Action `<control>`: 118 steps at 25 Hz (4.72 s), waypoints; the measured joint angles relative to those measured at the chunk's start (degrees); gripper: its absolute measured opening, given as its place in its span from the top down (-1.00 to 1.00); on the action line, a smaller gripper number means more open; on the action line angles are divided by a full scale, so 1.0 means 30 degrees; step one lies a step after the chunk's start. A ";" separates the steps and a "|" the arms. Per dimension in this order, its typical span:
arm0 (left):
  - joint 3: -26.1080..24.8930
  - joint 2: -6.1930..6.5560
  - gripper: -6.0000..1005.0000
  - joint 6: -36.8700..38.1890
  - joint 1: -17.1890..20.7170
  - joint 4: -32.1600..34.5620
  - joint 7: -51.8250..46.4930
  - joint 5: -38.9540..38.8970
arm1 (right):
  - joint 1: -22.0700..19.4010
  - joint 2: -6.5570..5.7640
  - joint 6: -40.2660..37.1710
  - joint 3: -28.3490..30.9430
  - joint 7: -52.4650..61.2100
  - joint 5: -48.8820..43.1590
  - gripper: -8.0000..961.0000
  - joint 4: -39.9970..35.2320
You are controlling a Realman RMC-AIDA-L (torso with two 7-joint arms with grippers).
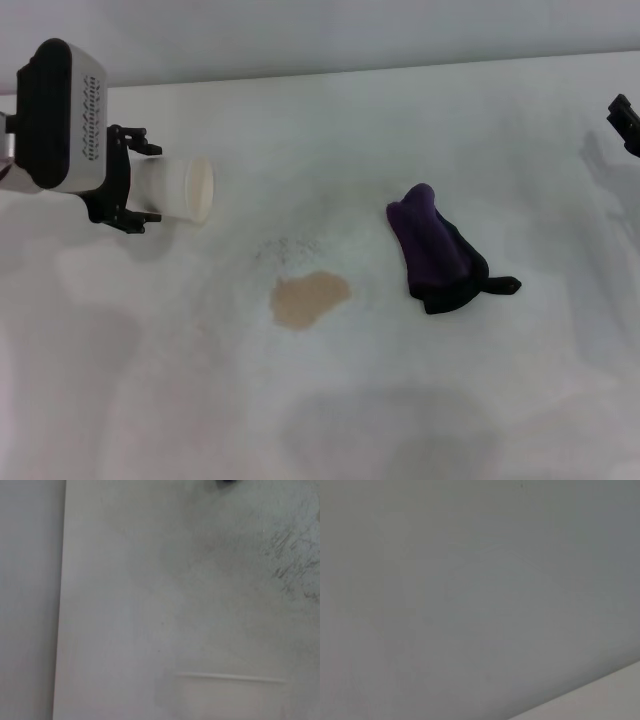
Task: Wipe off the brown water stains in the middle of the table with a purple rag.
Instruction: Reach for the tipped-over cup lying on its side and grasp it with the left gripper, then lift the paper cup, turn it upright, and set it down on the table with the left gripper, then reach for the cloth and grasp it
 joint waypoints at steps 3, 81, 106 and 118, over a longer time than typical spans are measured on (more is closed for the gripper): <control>-0.0001 -0.0015 -0.74 -0.0169 0.0093 0.0136 0.0013 0.0007 | 0.0008 -0.0028 0.0000 0.0000 0.0005 0.0000 -0.76 -0.0042; -0.0054 -0.0414 -0.40 -0.0248 1.3865 1.2612 0.7173 -2.5561 | -0.0587 -0.0030 -0.0055 -0.0248 -0.0052 -0.0145 -0.75 -0.0422; -0.0060 -0.0346 -0.78 0.2158 1.6961 1.4031 0.7178 -2.5439 | -0.1063 -0.0091 0.0358 -0.0265 -0.0031 -0.0146 -0.75 -0.0734; -0.0061 -0.0350 -0.78 0.5814 1.9999 1.3960 0.7031 -2.7221 | -0.1876 -0.0430 0.2414 -0.6507 0.4799 -0.4861 -0.75 -0.5315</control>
